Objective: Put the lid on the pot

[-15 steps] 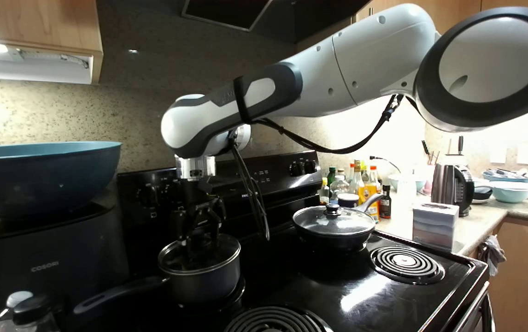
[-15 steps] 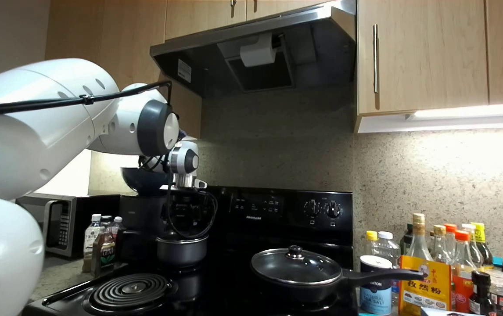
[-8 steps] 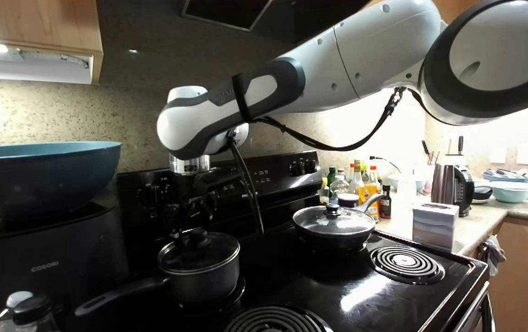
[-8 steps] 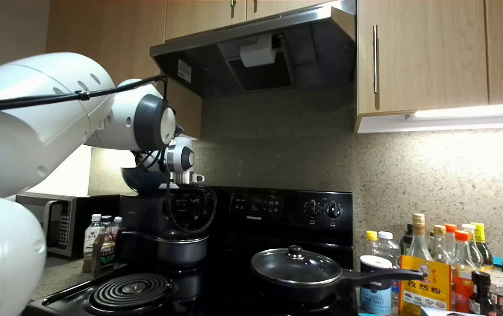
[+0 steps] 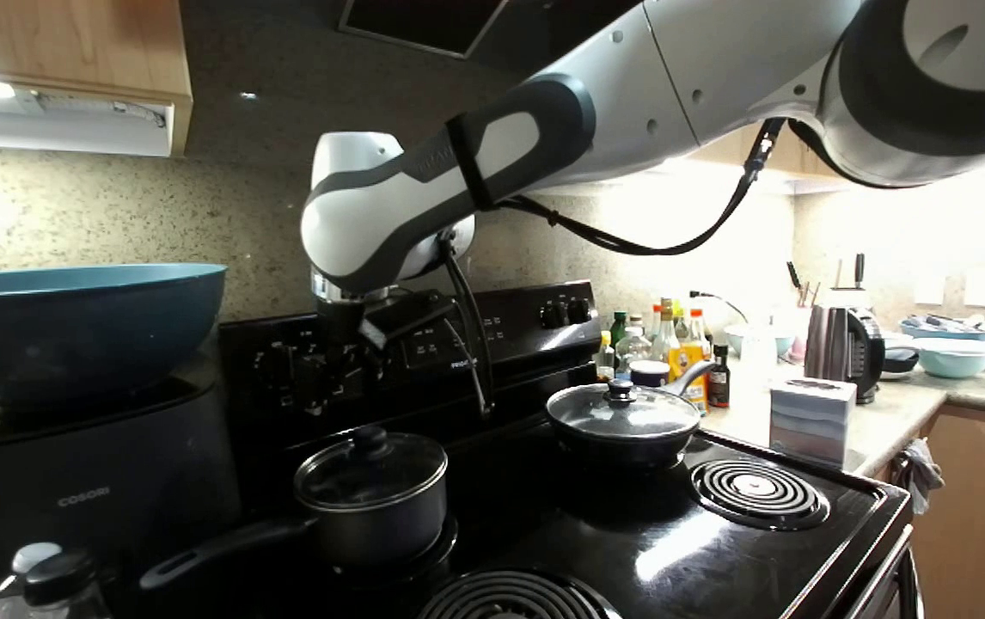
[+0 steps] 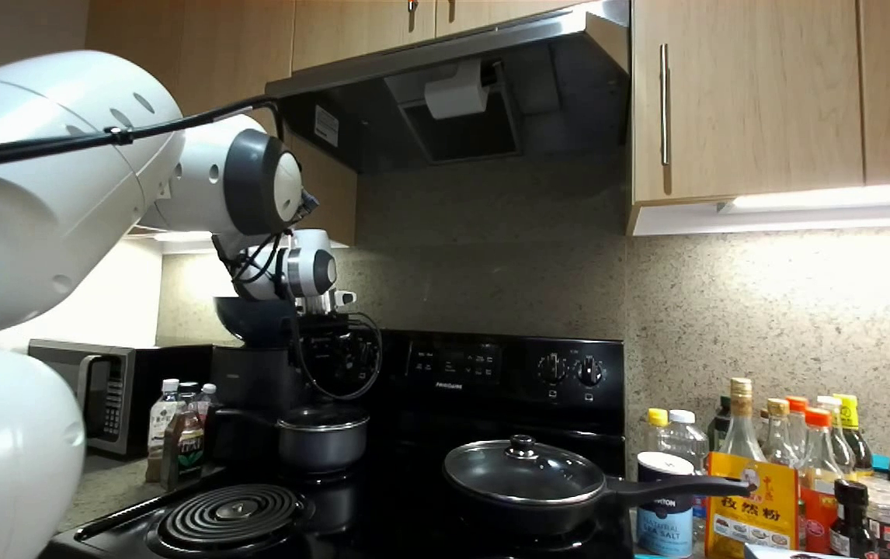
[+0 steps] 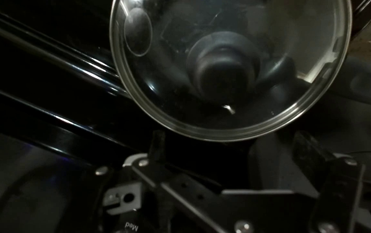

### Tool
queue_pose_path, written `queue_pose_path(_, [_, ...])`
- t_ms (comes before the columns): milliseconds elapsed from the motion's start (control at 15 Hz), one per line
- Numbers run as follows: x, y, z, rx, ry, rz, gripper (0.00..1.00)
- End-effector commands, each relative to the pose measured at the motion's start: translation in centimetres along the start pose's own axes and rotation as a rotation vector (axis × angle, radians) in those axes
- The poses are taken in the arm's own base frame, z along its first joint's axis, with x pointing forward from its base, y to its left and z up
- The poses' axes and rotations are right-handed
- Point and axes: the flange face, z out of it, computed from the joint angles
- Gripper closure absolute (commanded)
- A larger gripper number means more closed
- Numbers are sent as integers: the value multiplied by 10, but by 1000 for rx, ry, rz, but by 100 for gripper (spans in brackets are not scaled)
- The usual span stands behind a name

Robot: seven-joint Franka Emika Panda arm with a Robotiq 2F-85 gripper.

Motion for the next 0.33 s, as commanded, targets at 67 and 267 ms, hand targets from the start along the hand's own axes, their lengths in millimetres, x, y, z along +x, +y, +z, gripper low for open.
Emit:
queue_pose_path(67, [-14,-3,-26,-68,85,36,0])
queue_pose_path(267, [-3,-3,-20,-44,71,26,0])
